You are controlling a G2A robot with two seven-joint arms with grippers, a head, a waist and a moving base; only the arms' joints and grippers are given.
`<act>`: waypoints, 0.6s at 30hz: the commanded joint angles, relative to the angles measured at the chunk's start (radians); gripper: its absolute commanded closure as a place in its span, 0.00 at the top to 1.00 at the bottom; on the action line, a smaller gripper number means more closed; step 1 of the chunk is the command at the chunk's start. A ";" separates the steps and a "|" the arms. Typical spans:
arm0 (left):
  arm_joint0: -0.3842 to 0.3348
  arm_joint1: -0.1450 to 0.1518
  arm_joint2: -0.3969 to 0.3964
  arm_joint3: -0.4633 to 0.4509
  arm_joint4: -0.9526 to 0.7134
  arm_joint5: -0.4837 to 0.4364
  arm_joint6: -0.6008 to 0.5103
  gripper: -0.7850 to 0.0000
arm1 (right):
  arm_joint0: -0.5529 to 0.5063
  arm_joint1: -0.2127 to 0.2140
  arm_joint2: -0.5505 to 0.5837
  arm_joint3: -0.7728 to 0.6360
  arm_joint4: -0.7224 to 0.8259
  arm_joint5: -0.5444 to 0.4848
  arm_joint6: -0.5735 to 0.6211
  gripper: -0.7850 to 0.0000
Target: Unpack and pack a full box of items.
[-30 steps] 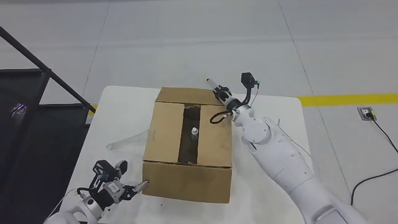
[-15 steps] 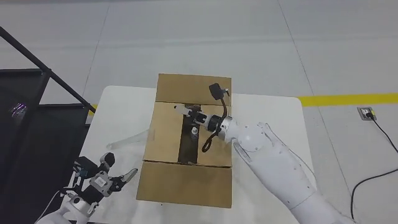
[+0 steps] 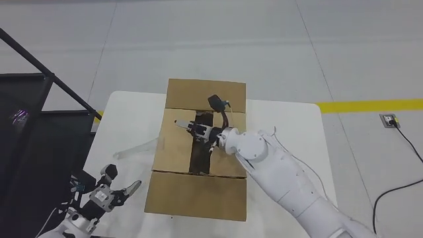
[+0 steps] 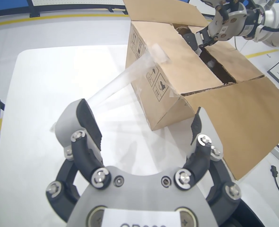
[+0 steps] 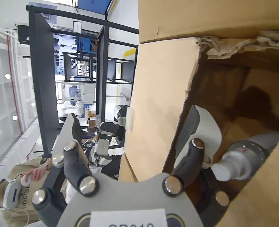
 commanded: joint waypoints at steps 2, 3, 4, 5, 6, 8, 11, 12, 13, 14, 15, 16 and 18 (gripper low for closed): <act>0.008 0.001 -0.002 -0.013 0.011 -0.010 0.004 1.00 | 0.015 -0.014 0.012 0.047 0.071 -0.042 0.026 1.00; 0.012 0.001 -0.003 -0.019 0.016 -0.013 0.007 1.00 | 0.018 -0.017 0.021 0.057 0.101 -0.058 0.045 1.00; 0.017 0.001 -0.004 -0.027 0.023 -0.015 0.009 1.00 | 0.021 -0.019 0.028 0.066 0.122 -0.074 0.060 1.00; 0.023 0.002 -0.005 -0.035 0.026 -0.018 0.011 1.00 | 0.023 -0.020 0.036 0.072 0.138 -0.086 0.069 1.00; 0.027 0.002 -0.006 -0.045 0.032 -0.020 0.012 1.00 | 0.024 -0.022 0.042 0.074 0.152 -0.096 0.078 1.00; 0.035 0.002 -0.004 -0.063 0.045 -0.020 0.012 1.00 | 0.018 -0.025 0.055 0.065 0.186 -0.120 0.092 1.00; 0.035 0.002 0.007 -0.094 0.073 -0.008 0.007 1.00 | 0.005 -0.028 0.070 0.036 0.222 -0.153 0.106 1.00; 0.031 0.001 0.014 -0.102 0.086 0.003 0.004 1.00 | 0.001 -0.029 0.073 0.023 0.224 -0.163 0.103 1.00; 0.026 0.001 0.022 -0.109 0.102 0.023 -0.001 1.00 | -0.004 -0.031 0.075 0.009 0.226 -0.171 0.100 1.00; 0.019 -0.001 0.033 -0.117 0.116 0.046 -0.003 1.00 | -0.008 -0.032 0.076 -0.005 0.230 -0.179 0.100 1.00; 0.013 -0.002 0.047 -0.122 0.125 0.065 -0.006 1.00 | -0.013 -0.033 0.076 -0.019 0.232 -0.184 0.102 1.00; 0.004 -0.004 0.058 -0.126 0.130 0.091 -0.010 1.00 | -0.015 -0.035 0.076 -0.029 0.229 -0.186 0.101 1.00; -0.014 -0.007 0.083 -0.137 0.152 0.135 -0.017 1.00 | -0.019 -0.039 0.073 -0.047 0.227 -0.192 0.095 1.00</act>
